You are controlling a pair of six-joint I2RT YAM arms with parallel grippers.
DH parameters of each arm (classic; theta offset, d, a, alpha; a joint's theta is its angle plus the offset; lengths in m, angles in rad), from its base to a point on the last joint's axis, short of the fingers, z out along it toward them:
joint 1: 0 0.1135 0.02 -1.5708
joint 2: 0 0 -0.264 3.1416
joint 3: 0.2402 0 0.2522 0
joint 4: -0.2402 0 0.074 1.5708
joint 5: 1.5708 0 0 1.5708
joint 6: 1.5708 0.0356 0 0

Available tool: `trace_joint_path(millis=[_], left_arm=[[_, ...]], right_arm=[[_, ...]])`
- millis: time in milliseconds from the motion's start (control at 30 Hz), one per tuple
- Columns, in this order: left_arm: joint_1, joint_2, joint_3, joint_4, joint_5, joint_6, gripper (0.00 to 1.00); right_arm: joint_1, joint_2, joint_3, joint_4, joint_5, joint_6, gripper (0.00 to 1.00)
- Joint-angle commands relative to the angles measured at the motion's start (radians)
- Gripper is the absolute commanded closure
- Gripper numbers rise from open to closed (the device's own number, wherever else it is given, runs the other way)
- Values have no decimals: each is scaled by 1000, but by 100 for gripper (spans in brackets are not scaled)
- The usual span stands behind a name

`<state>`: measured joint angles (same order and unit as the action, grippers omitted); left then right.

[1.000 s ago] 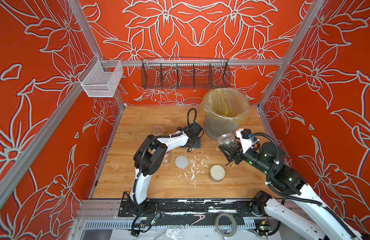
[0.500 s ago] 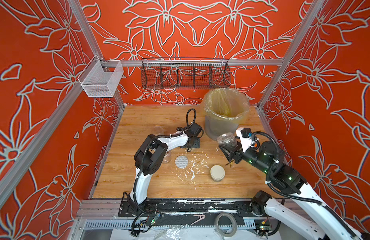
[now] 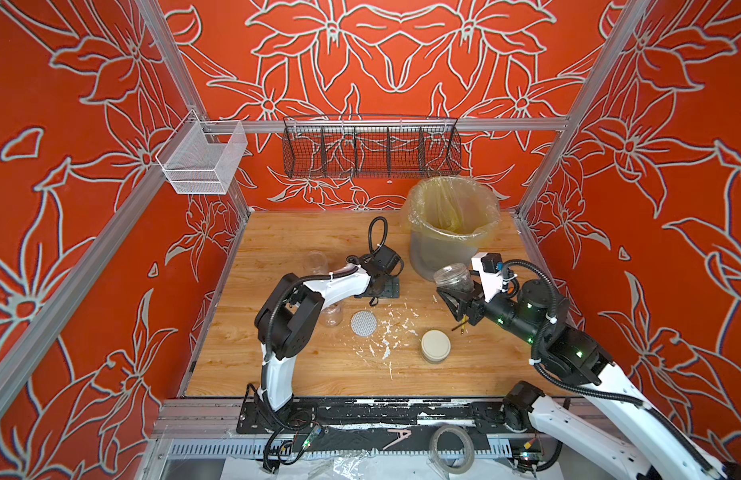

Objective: Empty moldy tea leaves from jars
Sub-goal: Place the lid at the center of the board, then adjust the jar.

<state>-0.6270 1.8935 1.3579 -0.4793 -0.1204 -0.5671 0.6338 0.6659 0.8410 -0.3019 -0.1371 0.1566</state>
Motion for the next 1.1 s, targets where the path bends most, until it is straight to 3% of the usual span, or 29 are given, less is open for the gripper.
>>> trace_joint_path(millis=[0,167,300,400,600,700,1067], left_arm=[[7,-160,-10,16,60,-11,2],[7,-365,-41,93,175,23,2],[7,-520,-65,206,370,39,3],[7,-593,-63,280,541,29,4],[0,-656,-55,367,776,3,4],[-16,-666,-62,385,803,11,0],[-81,-609,-43,385,791,55,3]], right_arm=[[-2,-3,27,78,4,17,74],[-3,17,27,96,8,-10,75],[-3,36,27,121,1,-61,74],[-3,51,27,156,-17,-86,74],[-3,82,36,237,-71,-85,74],[-3,93,39,277,-99,-73,74],[-3,125,50,367,-196,-53,75]])
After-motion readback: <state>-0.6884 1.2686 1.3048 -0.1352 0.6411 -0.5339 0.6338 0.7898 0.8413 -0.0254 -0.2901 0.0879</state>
